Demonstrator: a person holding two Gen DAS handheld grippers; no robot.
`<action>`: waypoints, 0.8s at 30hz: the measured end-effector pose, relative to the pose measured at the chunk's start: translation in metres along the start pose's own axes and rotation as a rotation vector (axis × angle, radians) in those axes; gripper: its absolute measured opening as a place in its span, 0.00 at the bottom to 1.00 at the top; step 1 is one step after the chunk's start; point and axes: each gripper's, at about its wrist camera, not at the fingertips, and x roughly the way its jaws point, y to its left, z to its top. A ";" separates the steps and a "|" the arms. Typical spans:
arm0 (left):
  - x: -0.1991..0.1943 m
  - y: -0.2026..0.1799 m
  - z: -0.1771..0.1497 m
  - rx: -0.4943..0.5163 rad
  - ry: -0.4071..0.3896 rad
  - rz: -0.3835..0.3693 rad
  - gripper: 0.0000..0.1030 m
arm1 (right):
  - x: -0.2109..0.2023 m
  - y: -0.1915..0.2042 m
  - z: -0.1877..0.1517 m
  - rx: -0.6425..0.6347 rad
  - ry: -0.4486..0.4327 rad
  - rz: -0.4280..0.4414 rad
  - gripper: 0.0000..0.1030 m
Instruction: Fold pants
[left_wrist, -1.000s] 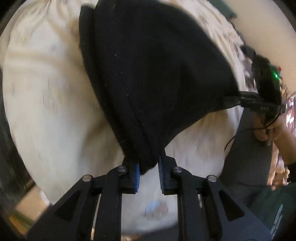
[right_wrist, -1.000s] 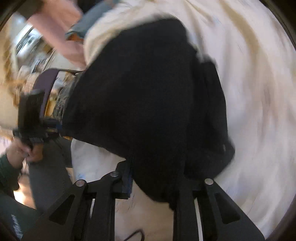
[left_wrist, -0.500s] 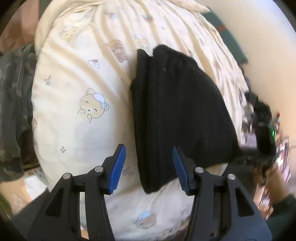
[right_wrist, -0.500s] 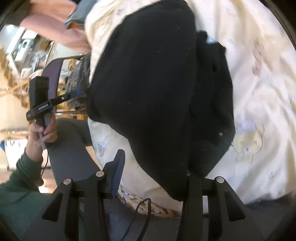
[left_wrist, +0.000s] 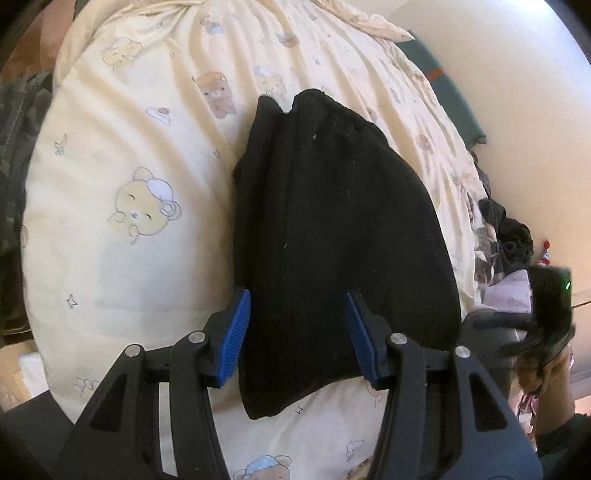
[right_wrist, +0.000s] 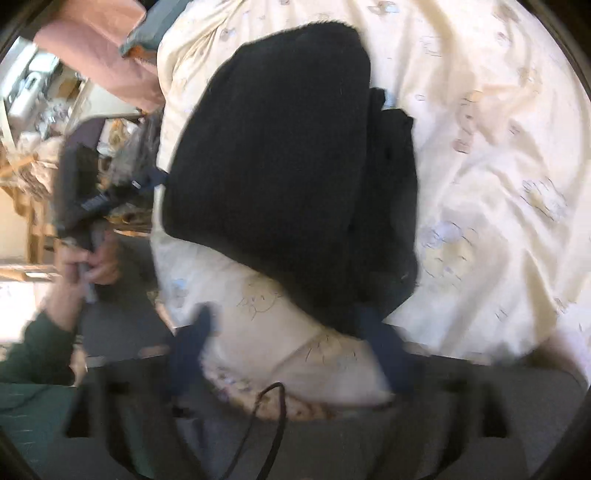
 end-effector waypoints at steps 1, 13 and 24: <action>0.001 0.000 0.000 0.003 0.005 0.004 0.47 | -0.012 -0.003 0.000 0.004 -0.021 0.029 0.99; 0.024 0.001 0.004 -0.058 0.057 0.011 0.48 | 0.001 -0.040 0.046 0.175 -0.282 0.054 0.58; 0.050 -0.008 -0.010 0.036 0.153 0.133 0.61 | -0.012 -0.012 0.015 0.130 -0.414 -0.005 0.01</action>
